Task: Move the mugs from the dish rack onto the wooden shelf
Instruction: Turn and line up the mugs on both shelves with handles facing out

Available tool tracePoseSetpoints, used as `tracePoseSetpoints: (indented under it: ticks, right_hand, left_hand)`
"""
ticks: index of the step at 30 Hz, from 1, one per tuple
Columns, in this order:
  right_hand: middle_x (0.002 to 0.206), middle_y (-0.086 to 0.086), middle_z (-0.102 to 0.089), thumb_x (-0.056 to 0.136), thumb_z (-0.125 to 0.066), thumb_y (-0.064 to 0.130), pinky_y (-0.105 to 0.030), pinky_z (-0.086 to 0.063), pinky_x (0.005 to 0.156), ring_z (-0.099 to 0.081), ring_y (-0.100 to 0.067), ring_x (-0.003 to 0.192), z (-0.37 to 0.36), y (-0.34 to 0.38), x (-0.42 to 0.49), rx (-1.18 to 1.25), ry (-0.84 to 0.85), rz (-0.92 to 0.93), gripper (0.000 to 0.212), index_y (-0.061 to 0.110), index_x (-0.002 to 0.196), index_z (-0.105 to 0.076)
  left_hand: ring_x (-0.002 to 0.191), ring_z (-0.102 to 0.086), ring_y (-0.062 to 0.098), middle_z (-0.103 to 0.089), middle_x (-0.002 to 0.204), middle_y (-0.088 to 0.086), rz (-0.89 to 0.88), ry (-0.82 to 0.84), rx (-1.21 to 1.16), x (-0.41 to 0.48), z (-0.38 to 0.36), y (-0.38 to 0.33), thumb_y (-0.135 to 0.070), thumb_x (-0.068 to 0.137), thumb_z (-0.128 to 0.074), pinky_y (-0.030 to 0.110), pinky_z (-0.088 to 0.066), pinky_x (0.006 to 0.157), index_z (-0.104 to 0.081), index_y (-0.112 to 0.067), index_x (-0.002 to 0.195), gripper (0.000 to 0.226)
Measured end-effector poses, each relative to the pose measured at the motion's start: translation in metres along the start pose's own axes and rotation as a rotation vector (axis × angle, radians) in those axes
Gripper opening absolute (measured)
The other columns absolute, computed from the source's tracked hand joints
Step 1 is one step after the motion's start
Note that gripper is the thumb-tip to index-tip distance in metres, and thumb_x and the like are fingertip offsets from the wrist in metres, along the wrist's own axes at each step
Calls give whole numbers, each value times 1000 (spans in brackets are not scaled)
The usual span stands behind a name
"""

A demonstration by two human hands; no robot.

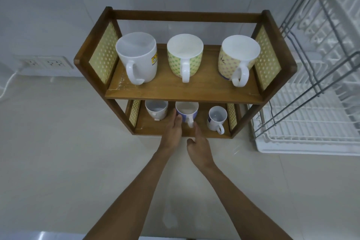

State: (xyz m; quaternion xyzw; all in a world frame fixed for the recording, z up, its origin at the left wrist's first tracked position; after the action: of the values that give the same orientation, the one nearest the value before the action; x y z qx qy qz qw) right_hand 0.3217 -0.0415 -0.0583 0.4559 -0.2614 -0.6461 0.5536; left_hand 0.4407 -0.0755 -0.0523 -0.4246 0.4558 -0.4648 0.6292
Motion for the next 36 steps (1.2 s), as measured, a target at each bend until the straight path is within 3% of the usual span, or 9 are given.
tracePoseSetpoints:
  ticks: [4,9,15,20,23,26,29,32,36]
  right_hand:
    - [104,-13,-60,94,-47,2,-11,-34,56,-48,-2,66,-6,-5,-3,-3,66,-2,73,23,160,-24]
    - [134,-17,-61,95,-48,4,-9,-39,62,-55,-8,81,-6,-5,-2,-9,88,3,73,23,161,-22]
    - [102,-2,-63,96,-49,5,-5,-42,51,-60,1,60,-5,-4,-3,-2,100,16,73,25,161,-21]
    - [92,3,-66,94,-48,1,-9,-43,51,-61,-3,62,22,-3,-11,15,20,72,75,30,159,-26]
    - [120,-5,-69,96,-50,-2,-1,-45,65,-63,15,94,60,-22,-24,80,-118,51,68,24,158,-35]
    - [139,5,-59,96,-49,-4,-3,-45,87,-52,31,101,92,-45,-35,134,-241,6,64,24,153,-43]
    - [138,-5,-60,96,-49,-2,7,-39,69,-56,6,108,101,-54,-35,66,-256,-57,64,20,155,-39]
    - [135,-11,-63,94,-49,0,-1,-41,58,-64,-21,97,93,-52,-25,-6,-183,-51,72,24,159,-30]
    - [149,-3,-55,95,-50,2,-10,-44,77,-61,-20,123,82,-45,-20,-1,-97,-25,75,25,161,-24]
  left_hand:
    - [112,-49,-24,-51,124,-37,38,-3,-3,8,1,-1,-34,110,-36,20,-33,105,-45,-59,121,28]
    - [133,-44,6,-49,141,-19,43,13,-48,10,-1,1,-35,110,-36,28,-31,114,-38,-49,137,30]
    - [124,-48,0,-50,128,-35,31,12,-43,9,-2,-4,-35,110,-35,6,-35,99,-40,-57,127,28]
    - [128,-50,-8,-58,134,-29,-10,-96,-22,-21,0,-4,-37,110,-36,14,-40,105,-52,-33,141,34]
    - [120,-50,-19,-56,123,-47,-125,-227,42,-60,-1,-12,-47,107,-38,0,-38,91,-55,-36,138,37]
    - [133,-49,-5,-58,144,-19,-136,-67,70,-72,-34,-19,-54,105,-37,14,-39,107,-51,-27,147,52]
    - [141,-43,2,-50,154,-10,-61,63,70,-61,-67,-27,-51,106,-36,18,-34,112,-43,-23,154,56]
    - [125,-47,-18,-54,135,-37,-94,111,11,-44,-89,-37,-40,109,-36,6,-39,97,-46,-30,146,39]
    - [114,-46,-27,-50,114,-58,-91,100,-9,-31,-98,-41,-29,110,-38,-4,-34,86,-46,-50,131,30]
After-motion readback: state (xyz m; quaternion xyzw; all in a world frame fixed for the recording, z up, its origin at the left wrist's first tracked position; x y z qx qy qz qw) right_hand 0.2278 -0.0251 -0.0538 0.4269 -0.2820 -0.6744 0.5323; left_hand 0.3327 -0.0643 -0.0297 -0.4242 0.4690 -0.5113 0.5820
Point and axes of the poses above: each hand's wrist, its own x-axis towards the middle knuckle, its own z-axis out of the back of the hand, y = z × x, the point moved 7 cm from there along x, towards the middle knuckle
